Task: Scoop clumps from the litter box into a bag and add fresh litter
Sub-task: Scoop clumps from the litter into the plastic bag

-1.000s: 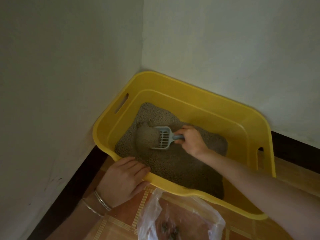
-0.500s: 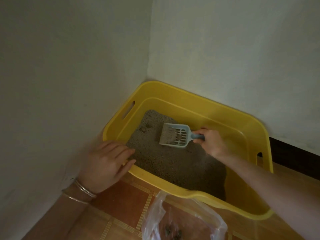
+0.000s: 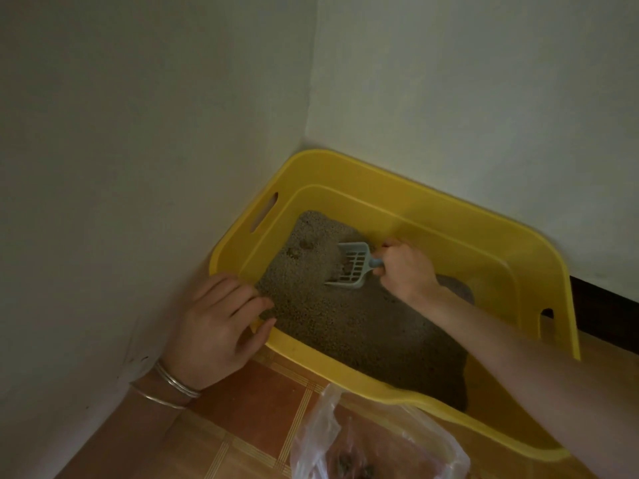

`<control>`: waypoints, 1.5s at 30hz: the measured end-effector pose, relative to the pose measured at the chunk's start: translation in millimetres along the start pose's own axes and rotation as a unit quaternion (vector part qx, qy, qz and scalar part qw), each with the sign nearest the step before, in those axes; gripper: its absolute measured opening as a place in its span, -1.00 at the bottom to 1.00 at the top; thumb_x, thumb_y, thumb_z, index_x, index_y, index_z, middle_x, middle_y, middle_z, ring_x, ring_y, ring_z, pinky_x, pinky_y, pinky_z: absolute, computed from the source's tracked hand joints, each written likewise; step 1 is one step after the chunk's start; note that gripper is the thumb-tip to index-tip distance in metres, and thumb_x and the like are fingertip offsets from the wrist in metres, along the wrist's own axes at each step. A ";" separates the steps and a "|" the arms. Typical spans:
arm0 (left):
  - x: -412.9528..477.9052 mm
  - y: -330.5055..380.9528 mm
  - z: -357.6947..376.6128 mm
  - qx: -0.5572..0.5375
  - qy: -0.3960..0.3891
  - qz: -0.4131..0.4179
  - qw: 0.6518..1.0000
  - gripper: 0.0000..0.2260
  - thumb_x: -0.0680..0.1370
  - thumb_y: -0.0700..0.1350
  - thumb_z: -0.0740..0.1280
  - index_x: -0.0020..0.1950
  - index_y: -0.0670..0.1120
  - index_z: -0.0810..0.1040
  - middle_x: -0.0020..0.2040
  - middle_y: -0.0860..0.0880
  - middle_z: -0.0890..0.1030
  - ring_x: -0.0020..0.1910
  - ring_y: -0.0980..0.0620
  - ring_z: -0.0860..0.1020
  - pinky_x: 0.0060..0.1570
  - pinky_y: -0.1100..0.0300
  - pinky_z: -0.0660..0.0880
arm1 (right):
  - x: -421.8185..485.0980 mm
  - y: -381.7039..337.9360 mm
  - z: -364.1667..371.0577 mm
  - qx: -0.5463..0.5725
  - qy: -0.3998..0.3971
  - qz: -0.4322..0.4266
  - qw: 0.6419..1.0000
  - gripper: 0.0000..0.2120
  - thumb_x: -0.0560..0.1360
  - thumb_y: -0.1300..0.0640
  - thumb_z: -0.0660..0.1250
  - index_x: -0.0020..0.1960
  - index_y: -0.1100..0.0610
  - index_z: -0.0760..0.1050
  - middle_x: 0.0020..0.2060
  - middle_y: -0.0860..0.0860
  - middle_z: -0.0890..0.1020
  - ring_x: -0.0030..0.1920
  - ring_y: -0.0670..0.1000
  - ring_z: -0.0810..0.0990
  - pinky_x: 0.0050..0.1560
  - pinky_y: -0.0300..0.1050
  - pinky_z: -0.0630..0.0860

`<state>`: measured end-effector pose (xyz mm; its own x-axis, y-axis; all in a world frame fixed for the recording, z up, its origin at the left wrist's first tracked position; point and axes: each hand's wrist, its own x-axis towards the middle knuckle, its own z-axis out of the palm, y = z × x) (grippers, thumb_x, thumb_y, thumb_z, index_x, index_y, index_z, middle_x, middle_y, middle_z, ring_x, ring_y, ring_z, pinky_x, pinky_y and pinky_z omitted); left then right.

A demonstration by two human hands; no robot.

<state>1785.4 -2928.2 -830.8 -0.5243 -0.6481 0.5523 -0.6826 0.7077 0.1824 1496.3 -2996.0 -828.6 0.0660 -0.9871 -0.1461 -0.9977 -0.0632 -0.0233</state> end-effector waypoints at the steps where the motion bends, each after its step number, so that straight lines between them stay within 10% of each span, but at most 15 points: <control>1: -0.3 0.2 0.4 -0.004 0.001 -0.003 1.000 -0.85 0.50 -0.08 0.35 -0.14 -0.12 0.65 -0.23 -0.01 0.58 -0.21 -0.05 0.55 0.03 0.03 0.47 | 4.4 -6.2 1.1 0.003 0.003 -0.005 1.000 -0.80 0.48 0.13 0.33 0.09 0.09 0.57 0.14 0.03 0.50 0.14 0.09 0.45 0.03 -0.03 0.43; 21: 1.0 3.8 3.4 -0.008 0.023 -0.025 0.999 -0.89 0.47 -0.11 0.37 -0.19 -0.11 0.66 -0.24 -0.02 0.59 -0.14 0.00 0.51 0.06 0.16 0.39 | 18.5 -33.3 35.8 0.261 0.017 0.065 0.963 -0.71 0.41 0.16 0.43 0.13 0.11 0.58 0.09 0.07 0.59 0.08 0.07 0.54 0.14 -0.06 0.45; 45: 1.3 5.5 2.3 0.002 0.030 -0.030 0.999 -0.85 0.48 -0.09 0.37 -0.25 -0.11 0.64 -0.29 0.00 0.57 -0.24 -0.04 0.54 -0.01 0.14 0.40 | -12.5 13.3 21.7 0.291 0.014 0.002 0.957 -0.70 0.39 0.12 0.45 0.12 0.09 0.59 0.03 0.01 0.63 -0.02 -0.02 0.56 0.07 -0.10 0.45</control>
<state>1779.8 -2925.8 -830.9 -0.4504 -0.6711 0.5889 -0.7137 0.6669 0.2142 1482.5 -2981.3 -848.5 0.0533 -0.9911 -0.1220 -0.8207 0.0261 -0.5707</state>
